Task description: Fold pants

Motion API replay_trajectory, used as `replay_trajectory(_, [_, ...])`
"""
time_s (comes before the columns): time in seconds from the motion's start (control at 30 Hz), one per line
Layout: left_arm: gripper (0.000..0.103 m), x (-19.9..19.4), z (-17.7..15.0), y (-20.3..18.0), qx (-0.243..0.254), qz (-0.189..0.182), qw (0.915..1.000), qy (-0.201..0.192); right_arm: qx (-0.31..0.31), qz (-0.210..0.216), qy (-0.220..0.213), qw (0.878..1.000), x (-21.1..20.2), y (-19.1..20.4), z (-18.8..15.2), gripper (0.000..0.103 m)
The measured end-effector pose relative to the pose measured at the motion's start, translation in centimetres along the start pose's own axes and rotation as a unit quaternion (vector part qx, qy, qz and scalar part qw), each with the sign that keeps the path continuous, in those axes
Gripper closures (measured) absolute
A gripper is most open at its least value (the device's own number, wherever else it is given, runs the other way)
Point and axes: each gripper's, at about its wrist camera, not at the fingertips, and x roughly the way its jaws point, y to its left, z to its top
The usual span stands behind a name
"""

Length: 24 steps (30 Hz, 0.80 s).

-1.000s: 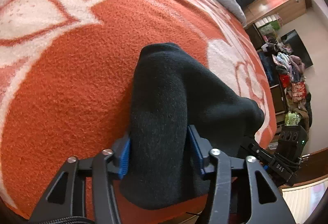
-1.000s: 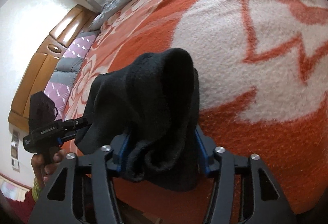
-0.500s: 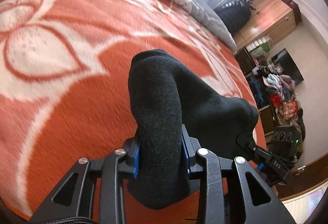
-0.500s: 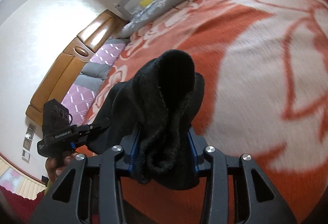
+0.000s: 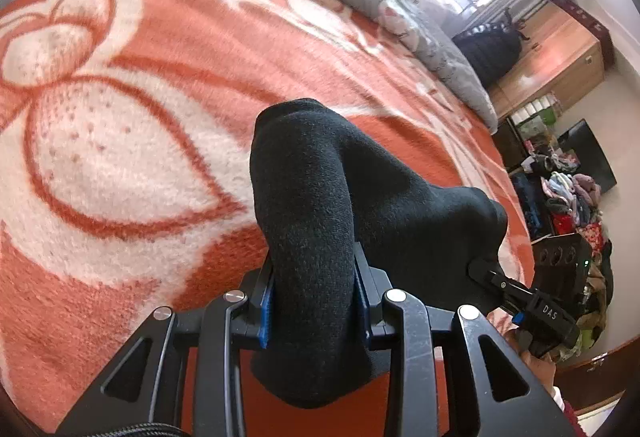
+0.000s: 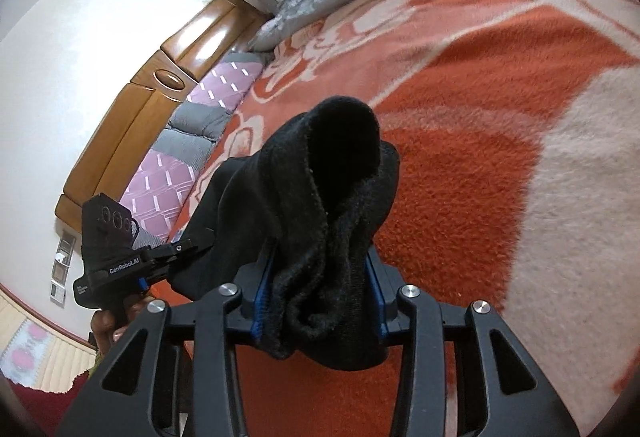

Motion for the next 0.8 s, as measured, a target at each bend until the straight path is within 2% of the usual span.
replay_trajectory(0.2, [0.067, 2.3, -1.2, 2.1, -0.018, 0.01, 0.9995, 0.022, 0.023, -0.02, 0.034, 0.999, 2.0, -1.9, -0.7, 0.058])
replay_trajectory(0.27, [0.062, 2.5, -1.5, 2.4, -0.016, 0.011, 0.9996, 0.02, 0.036, -0.014, 0.035, 0.999, 2.1, -2.6, -0.8, 0.053])
replay_trajectory(0.57, [0.056, 2.4, -2.0, 1.5, 0.004, 0.033, 0.9993, 0.015, 0.053, -0.005, 0.033, 0.998, 1.8, -3.6, -1.1, 0.051])
replay_trajectory(0.8, [0.048, 1.6, -2.5, 0.4, 0.016, 0.058, 0.9982, 0.008, 0.039, -0.027, 0.026, 0.999, 1.3, -3.3, -1.0, 0.051])
